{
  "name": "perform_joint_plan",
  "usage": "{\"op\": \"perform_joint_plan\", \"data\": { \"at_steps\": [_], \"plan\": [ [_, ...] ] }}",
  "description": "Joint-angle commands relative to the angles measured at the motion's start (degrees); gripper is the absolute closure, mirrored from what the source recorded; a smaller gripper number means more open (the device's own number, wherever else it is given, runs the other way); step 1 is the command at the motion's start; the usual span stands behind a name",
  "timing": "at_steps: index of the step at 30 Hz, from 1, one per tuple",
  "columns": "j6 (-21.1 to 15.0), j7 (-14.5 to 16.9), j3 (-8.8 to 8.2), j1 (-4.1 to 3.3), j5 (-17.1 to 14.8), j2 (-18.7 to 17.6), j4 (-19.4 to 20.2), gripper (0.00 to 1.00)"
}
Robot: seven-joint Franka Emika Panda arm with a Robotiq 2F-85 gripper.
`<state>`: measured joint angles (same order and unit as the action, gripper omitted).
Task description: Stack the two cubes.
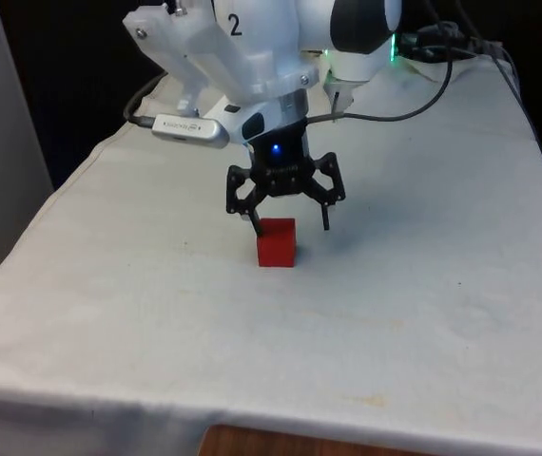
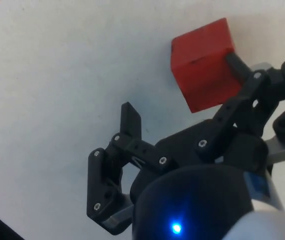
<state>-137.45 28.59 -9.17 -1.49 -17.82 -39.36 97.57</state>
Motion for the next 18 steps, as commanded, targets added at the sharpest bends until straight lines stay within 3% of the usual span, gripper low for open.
{"op": "perform_joint_plan", "data": {
  "at_steps": [1, 6, 10, 18],
  "plan": [
    [0.34, 0.00, -0.17, 0.11, 0.17, -0.34, -0.29, 0.00],
    [1.15, -0.57, -1.15, -0.40, 1.20, -0.40, -0.52, 0.00],
    [0.97, 0.00, -1.03, -0.23, 0.74, -0.11, -0.52, 0.00],
    [2.92, -1.55, -1.55, -1.26, 1.83, 2.18, -0.52, 0.00]
  ]
}}
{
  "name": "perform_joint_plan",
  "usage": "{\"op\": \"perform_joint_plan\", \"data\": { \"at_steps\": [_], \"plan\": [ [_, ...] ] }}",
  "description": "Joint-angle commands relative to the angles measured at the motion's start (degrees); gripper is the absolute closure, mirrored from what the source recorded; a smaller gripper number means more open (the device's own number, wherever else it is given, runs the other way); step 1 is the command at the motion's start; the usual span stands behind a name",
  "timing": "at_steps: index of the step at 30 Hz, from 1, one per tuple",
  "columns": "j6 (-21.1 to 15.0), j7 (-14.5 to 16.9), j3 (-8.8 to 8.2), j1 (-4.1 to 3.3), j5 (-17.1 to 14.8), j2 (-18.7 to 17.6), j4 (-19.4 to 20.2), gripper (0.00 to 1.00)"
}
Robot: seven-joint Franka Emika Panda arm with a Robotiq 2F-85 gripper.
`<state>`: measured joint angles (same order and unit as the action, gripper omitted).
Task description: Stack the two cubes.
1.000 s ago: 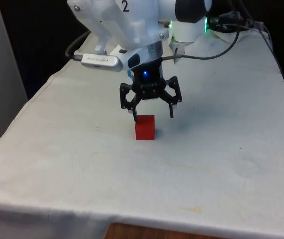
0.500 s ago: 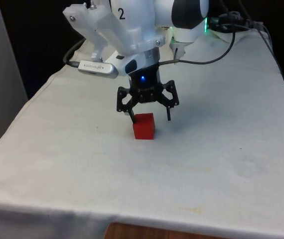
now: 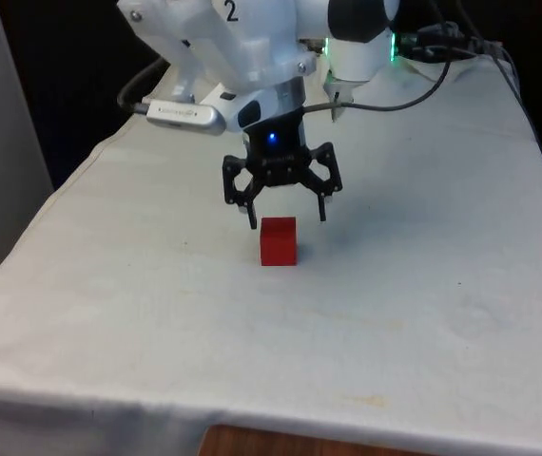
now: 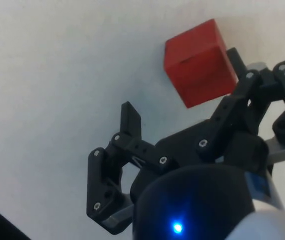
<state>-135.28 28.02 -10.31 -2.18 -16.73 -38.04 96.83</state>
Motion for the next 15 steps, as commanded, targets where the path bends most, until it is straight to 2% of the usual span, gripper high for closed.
{"op": "perform_joint_plan", "data": {
  "at_steps": [1, 2, 9, 10, 15],
  "plan": [
    [0.29, -0.29, 0.00, -0.11, 0.23, 0.34, 0.00, 0.00],
    [0.97, -1.15, -0.40, -0.57, 0.92, 1.09, 0.17, 0.00],
    [2.52, -1.38, -0.52, -0.46, 0.97, 1.09, -0.34, 0.00],
    [1.89, -0.92, -0.23, -0.29, 0.57, 1.38, 0.00, 0.00],
    [2.81, -1.20, -0.74, -0.52, 1.09, 0.40, -0.40, 0.00]
  ]
}}
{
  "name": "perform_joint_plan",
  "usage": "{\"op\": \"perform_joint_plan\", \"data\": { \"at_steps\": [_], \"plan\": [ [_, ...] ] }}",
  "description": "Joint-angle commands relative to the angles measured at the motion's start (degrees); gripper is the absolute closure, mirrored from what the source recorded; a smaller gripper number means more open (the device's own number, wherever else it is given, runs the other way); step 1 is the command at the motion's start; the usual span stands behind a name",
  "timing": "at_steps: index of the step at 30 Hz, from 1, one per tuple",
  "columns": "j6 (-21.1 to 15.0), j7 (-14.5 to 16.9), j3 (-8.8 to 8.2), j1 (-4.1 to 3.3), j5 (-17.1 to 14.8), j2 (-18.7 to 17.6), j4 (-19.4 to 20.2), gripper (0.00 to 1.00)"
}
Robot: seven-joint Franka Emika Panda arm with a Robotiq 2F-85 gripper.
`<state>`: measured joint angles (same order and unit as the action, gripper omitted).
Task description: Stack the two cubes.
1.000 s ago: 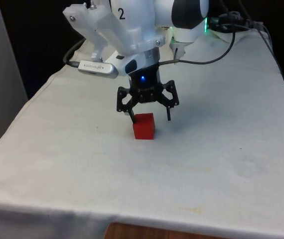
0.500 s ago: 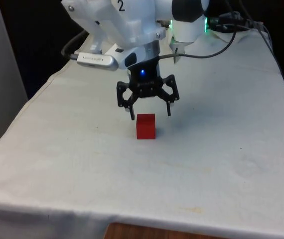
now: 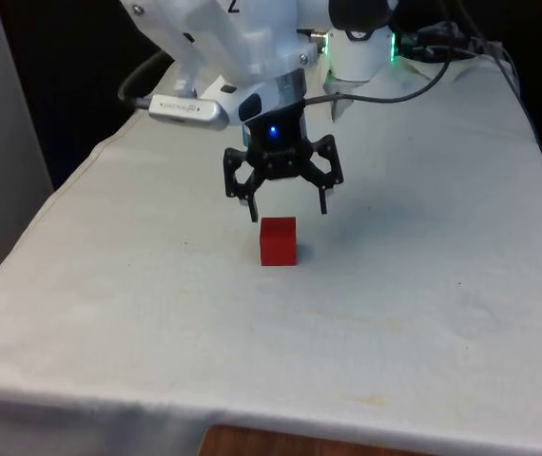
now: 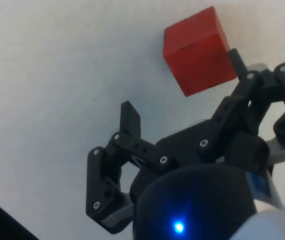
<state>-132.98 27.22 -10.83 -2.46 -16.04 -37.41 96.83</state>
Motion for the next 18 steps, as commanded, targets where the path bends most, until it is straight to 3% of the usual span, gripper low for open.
{"op": "perform_joint_plan", "data": {
  "at_steps": [1, 3, 4, 5, 13, 14, 15, 18],
  "plan": [
    [0.69, -0.46, -0.40, -0.34, 0.74, -0.46, -0.40, 0.00],
    [0.86, -0.63, -0.52, -0.40, 1.20, -0.63, -0.46, 0.00],
    [0.17, -0.06, -0.06, -0.06, 0.57, -0.40, -0.06, 0.00],
    [0.92, -0.69, -0.52, -0.46, 1.43, -0.69, -0.40, 0.00],
    [1.03, -1.66, -0.63, -0.69, 3.04, -1.78, -0.63, 0.00],
    [0.34, -0.80, -0.11, -0.17, 2.23, -1.20, -0.06, 0.00],
    [1.15, -1.89, -0.74, -0.74, 3.44, -1.89, -0.74, 0.00],
    [1.83, -3.21, -0.80, -0.80, 5.21, -2.41, -1.49, 0.00]
  ]
}}
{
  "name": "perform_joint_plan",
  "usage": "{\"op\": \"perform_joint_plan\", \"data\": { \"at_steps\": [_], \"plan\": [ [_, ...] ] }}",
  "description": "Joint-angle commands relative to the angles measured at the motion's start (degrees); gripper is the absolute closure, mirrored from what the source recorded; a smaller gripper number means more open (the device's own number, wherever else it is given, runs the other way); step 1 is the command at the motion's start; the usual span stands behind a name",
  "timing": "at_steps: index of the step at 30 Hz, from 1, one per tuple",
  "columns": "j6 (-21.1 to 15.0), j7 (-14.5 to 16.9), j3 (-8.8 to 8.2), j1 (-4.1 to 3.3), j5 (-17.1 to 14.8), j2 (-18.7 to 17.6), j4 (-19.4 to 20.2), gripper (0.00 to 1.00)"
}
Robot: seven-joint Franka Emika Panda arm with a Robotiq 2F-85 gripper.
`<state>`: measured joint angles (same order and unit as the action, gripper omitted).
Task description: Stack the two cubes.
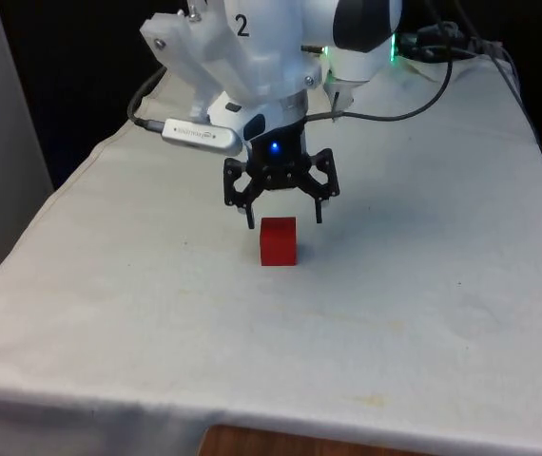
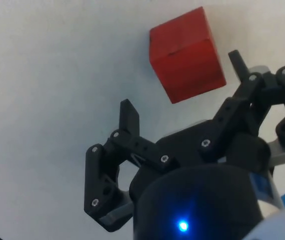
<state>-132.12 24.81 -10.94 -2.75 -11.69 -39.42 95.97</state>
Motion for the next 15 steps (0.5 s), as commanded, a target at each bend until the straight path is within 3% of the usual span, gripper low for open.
{"op": "perform_joint_plan", "data": {
  "at_steps": [1, 5, 7, 15],
  "plan": [
    [1.20, -1.15, -0.69, -0.52, 1.26, -0.52, -0.86, 0.00],
    [0.97, -1.32, -0.17, 0.00, 1.72, -0.52, -1.09, 0.00],
    [2.12, -2.58, -0.97, -0.29, 3.04, -1.32, -2.23, 0.00],
    [1.43, -3.32, -0.92, -0.17, 2.64, -1.72, -2.41, 0.00]
  ]
}}
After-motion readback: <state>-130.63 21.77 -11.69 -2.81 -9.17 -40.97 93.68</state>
